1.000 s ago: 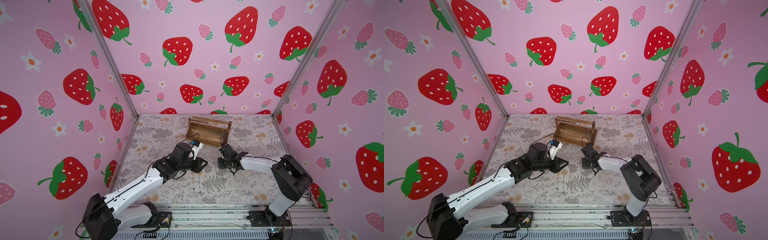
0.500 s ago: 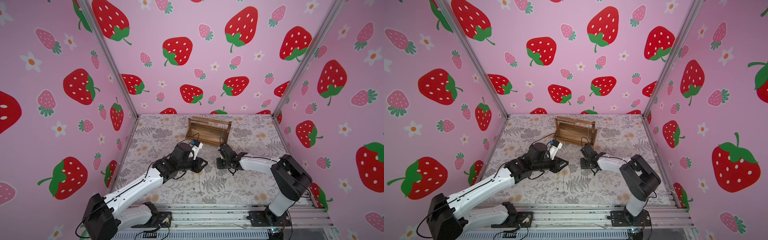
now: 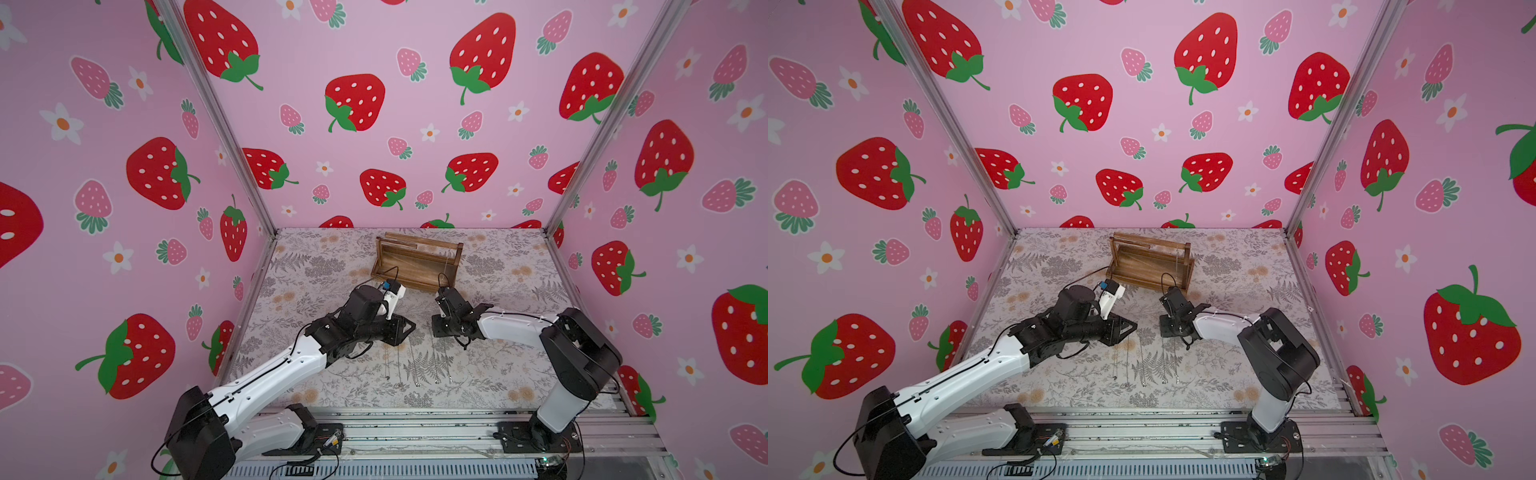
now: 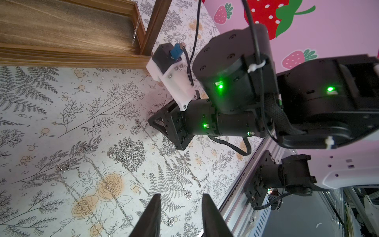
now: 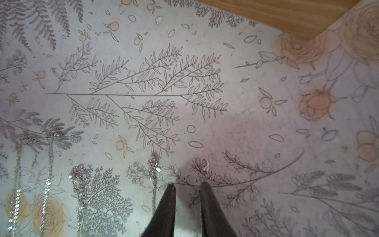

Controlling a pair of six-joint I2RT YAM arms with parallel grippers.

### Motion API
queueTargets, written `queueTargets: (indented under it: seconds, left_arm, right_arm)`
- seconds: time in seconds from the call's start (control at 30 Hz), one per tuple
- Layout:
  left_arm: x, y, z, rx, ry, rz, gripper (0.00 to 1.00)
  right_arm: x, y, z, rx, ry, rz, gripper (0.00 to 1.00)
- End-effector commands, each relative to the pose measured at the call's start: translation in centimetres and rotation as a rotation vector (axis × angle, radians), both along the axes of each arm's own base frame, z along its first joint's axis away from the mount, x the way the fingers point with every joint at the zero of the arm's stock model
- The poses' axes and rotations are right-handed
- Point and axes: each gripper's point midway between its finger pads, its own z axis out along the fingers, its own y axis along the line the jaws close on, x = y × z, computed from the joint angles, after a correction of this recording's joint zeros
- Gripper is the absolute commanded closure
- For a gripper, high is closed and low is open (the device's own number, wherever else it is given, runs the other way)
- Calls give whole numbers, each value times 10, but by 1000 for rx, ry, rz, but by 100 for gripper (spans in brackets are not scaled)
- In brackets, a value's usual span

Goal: Take the necklace off the jewelry display stand
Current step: Adjust the necklace at the center of the board, then take off the necklace from the stand.

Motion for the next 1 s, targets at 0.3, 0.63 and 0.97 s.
queueTargets:
  seconds: [0.3,0.63,0.97]
  left_arm:
    - [0,-8,5,-22,1,-14,64]
    - [48,-53,0,-102,-21,-28,63]
    - [118,-93,9,-169,-154,28,64]
  right_arm:
    - [-11,-35,40,-19,-151,-39,75]
    - [-16,-69,76,49,-332,-124,73]
    - [-27,-114,98,139,-433,-270,71]
